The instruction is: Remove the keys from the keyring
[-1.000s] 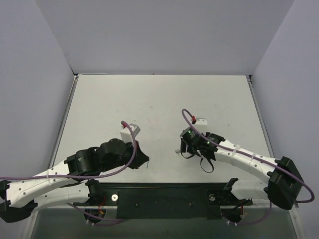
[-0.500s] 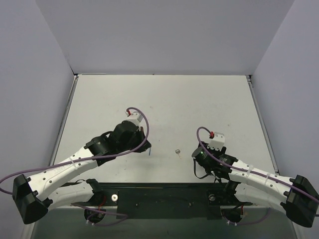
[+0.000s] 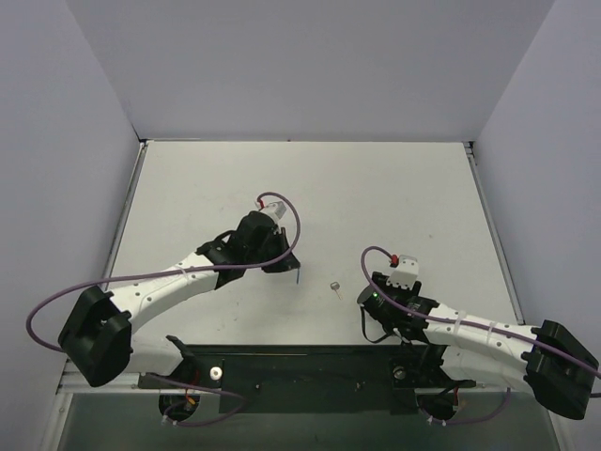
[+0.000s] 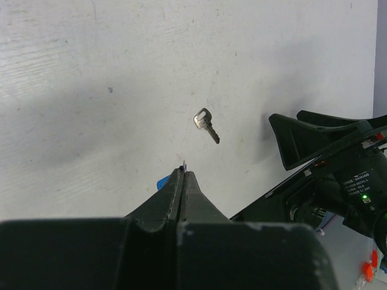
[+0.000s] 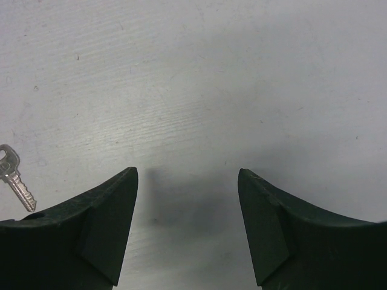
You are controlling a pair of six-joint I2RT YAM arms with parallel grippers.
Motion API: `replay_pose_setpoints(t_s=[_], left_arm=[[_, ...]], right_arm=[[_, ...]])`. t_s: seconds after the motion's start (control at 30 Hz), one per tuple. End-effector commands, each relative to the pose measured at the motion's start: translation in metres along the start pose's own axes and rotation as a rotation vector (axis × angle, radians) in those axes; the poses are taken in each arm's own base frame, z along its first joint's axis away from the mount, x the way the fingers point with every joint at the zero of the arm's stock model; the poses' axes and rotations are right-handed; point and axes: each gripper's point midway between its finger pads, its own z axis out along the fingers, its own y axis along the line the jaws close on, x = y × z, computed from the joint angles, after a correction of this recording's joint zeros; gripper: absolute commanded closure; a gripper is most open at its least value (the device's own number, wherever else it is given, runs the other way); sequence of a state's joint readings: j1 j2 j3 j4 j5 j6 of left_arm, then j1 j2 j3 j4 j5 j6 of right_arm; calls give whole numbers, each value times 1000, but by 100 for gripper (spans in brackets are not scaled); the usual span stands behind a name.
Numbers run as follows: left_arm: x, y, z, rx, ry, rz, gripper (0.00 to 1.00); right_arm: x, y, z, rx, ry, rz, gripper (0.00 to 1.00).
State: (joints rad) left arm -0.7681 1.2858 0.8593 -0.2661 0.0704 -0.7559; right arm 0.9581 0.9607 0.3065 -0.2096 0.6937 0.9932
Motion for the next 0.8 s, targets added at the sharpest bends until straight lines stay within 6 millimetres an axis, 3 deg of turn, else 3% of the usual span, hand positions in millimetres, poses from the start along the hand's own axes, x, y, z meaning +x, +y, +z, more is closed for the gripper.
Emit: replay_pose_setpoints(t_s=[0.0,0.1,0.17,0.23,0.27,0.3,0.33,0.37,0.57,0.77], left_arm=[[-26,-47,10,224,-26,4,100],[-26,-68,12,374,26,22,100],[-24,-67,17,392,62,30,100],[-26,-69,20,424,84,40,88],[-27,-67,24,428,94,47,74],[-30,-65,26,429,100,41,66],[-32,-62,30,413,110,43,26],[-35,-56,32,392,118,31,21],[-49,-40,27,299,115,43,19],[-56,-24,-3,207,61,93,15]], right_arm=[[-12,10,-1,-1,-33,4,38],[-12,11,-1,-10,-33,10,38],[-10,10,0,-9,-28,9,38],[-10,11,0,-17,-27,13,38],[-9,11,0,-18,-24,10,37],[-9,13,0,-26,-24,12,37],[-7,13,0,-27,-19,7,36],[-7,14,0,-33,-18,11,36],[-5,17,1,-42,-4,-4,33],[-5,18,1,-40,-2,-8,31]])
